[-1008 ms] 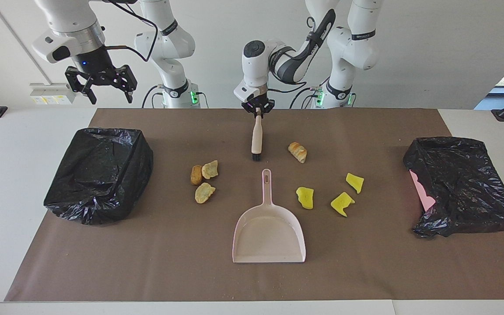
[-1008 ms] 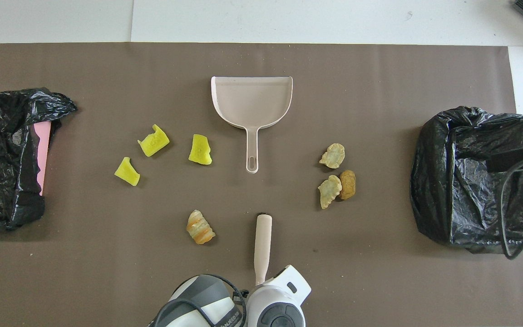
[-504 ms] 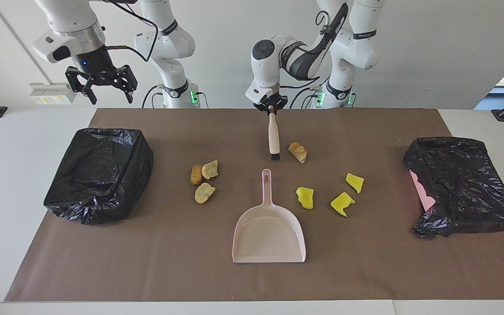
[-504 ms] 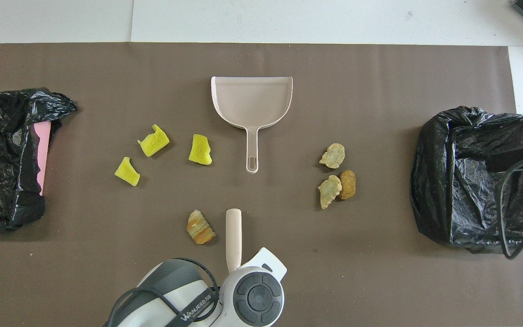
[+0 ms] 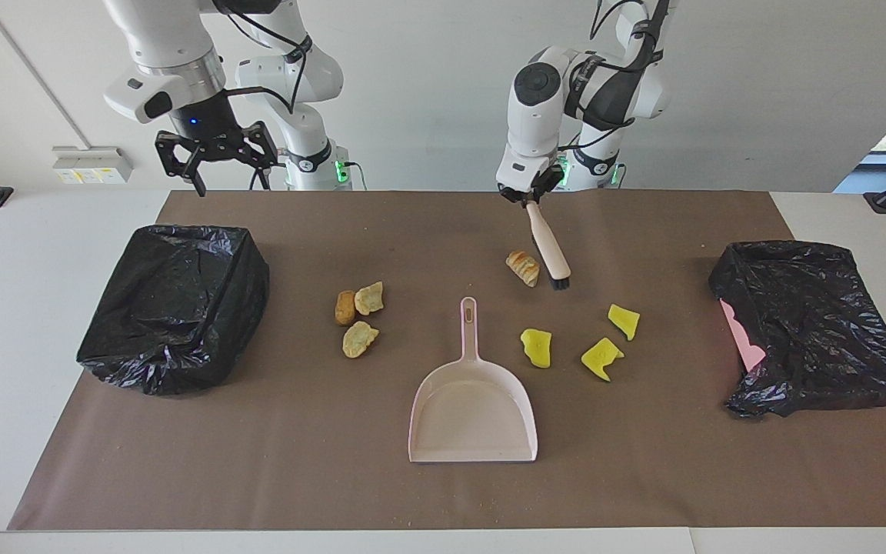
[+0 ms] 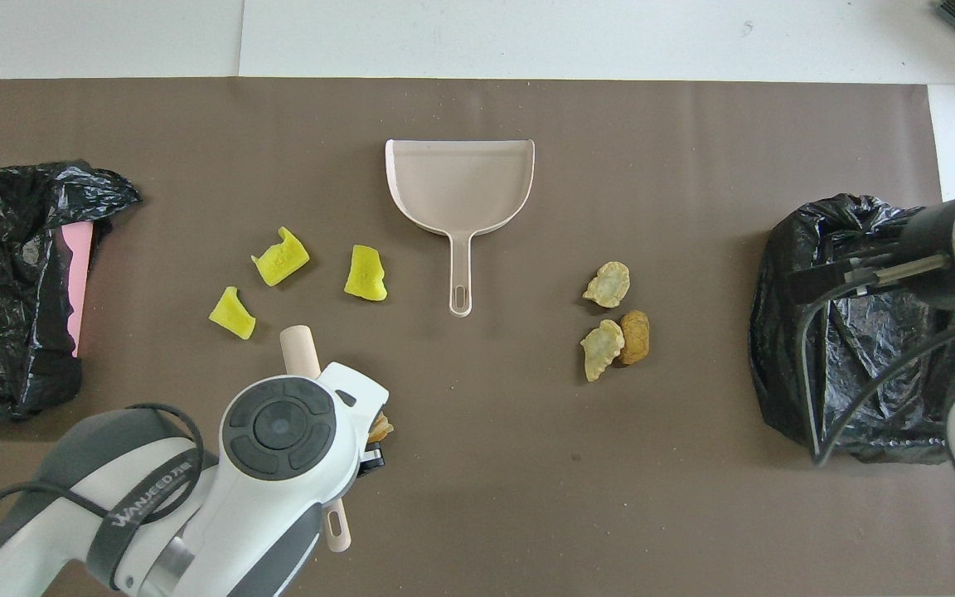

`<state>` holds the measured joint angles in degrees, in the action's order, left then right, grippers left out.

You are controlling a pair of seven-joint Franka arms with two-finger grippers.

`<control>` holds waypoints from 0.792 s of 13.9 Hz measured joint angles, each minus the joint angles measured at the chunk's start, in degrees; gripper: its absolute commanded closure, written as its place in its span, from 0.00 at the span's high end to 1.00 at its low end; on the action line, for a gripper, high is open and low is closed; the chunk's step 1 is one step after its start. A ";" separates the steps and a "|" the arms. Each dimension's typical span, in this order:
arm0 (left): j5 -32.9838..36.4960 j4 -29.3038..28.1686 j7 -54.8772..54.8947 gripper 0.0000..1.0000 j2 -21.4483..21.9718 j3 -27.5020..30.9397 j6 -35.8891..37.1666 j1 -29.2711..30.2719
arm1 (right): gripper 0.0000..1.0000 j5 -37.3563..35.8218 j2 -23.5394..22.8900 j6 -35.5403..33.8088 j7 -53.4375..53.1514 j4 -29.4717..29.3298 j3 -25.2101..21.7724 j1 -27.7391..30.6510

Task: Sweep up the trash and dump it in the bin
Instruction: 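Lift the brush with the left gripper while the right gripper grasps the dustpan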

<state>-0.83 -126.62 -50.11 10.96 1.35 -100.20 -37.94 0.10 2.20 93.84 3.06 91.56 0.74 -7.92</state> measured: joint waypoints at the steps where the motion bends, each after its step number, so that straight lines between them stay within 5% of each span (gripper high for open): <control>1: 0.02 -0.09 0.01 0.00 0.32 0.03 0.81 2.38 | 1.00 0.17 -1.71 2.41 -1.54 0.32 0.13 -2.11; 8: 0.10 -1.51 1.83 0.00 -0.74 0.14 0.32 18.53 | 1.00 0.73 -20.88 23.57 -21.11 0.77 0.51 -15.78; 11: 0.10 -1.73 2.55 0.00 -3.21 0.08 -2.59 20.98 | 1.00 0.75 -26.09 28.49 -27.50 -0.04 0.52 -19.35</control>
<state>-0.74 -128.35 -47.56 7.75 1.43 -102.79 -16.96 0.85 -23.88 122.33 -24.43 91.52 1.26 -27.27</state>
